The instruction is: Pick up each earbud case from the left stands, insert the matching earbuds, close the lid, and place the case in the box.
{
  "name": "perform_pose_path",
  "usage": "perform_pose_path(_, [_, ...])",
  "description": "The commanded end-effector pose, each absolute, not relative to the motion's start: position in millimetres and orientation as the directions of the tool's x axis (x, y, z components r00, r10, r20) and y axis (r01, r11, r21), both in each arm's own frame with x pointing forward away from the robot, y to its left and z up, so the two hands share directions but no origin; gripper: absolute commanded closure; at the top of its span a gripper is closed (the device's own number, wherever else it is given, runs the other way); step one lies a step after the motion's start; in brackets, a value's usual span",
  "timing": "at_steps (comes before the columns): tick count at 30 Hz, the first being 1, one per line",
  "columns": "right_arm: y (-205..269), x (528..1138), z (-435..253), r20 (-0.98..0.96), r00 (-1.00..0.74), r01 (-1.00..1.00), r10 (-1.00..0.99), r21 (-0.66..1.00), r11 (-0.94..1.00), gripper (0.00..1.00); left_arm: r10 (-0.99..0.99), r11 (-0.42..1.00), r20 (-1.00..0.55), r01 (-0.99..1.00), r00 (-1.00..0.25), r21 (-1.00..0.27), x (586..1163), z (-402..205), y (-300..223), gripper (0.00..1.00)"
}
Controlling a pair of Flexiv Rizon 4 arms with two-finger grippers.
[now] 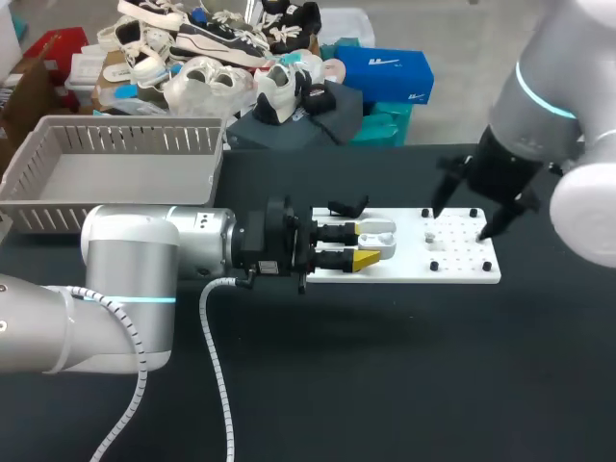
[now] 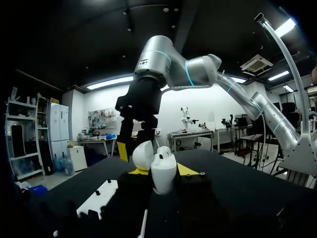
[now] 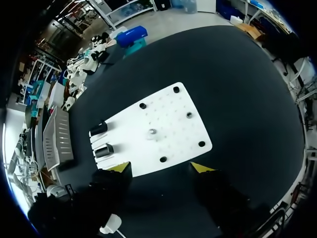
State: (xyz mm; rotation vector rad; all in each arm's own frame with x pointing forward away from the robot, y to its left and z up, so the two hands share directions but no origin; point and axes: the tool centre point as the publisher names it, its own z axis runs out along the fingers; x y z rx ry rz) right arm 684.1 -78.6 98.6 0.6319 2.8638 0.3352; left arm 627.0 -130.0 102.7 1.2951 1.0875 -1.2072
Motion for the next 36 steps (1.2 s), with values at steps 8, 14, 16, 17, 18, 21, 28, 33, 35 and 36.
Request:
perform_pose_path(8, [-55.4,702.7,81.1,-0.113,-0.882,0.445,0.458,0.124,0.887,0.45,-0.025,-0.078,-0.995,0.992,0.093,0.095,627.0,102.0,-130.2,1.00])
perform_pose_path(14, [-58.3,704.5,69.6,-0.113,-0.867,0.478,0.485,0.087,0.874,0.45,-0.025,-0.078,-0.995,0.992,0.093,0.095,627.0,102.0,-130.2,1.00])
perform_pose_path(16, [-58.3,704.9,67.6,-0.108,-0.863,0.485,0.494,0.096,0.869,0.45,-0.025,-0.078,-0.995,0.992,0.093,0.095,627.0,102.0,-130.2,1.00])
perform_pose_path(17, [-58.2,705.1,66.8,-0.110,-0.860,0.489,0.497,0.094,0.867,0.45,-0.025,-0.078,-0.995,0.992,0.093,0.095,627.0,102.0,-130.2,1.00])
perform_pose_path(18, [-58.1,705.2,66.3,-0.112,-0.858,0.493,0.502,0.097,0.865,0.45,-0.025,-0.078,-0.995,0.992,0.093,0.095,627.0,102.0,-130.2,1.00])
perform_pose_path(21, [-57.4,707.4,65.4,-0.120,-0.850,0.504,0.513,0.102,0.858,0.43,-0.025,-0.078,-0.995,0.992,0.093,0.095,627.0,102.0,-130.2,1.00])
perform_pose_path(28, [-54.3,716.0,58.9,-0.159,-0.834,0.518,0.529,0.104,0.849,0.44,-0.025,-0.078,-0.995,0.992,0.093,0.095,627.0,102.0,-130.2,1.00])
perform_pose_path(33, [-53.6,720.4,49.5,-0.167,-0.827,0.525,0.537,0.110,0.844,0.42,-0.025,-0.078,-0.995,0.992,0.093,0.095,627.0,102.0,-130.2,1.00])
perform_pose_path(35, [-54.5,721.8,46.0,-0.167,-0.824,0.530,0.541,0.107,0.841,0.43,-0.025,-0.078,-0.995,0.992,0.093,0.095,627.0,102.0,-130.2,1.00])
perform_pose_path(36, [-54.9,722.4,43.8,-0.163,-0.822,0.535,0.546,0.110,0.838,0.43,-0.025,-0.078,-0.995,0.992,0.093,0.095,627.0,102.0,-130.2,1.00])
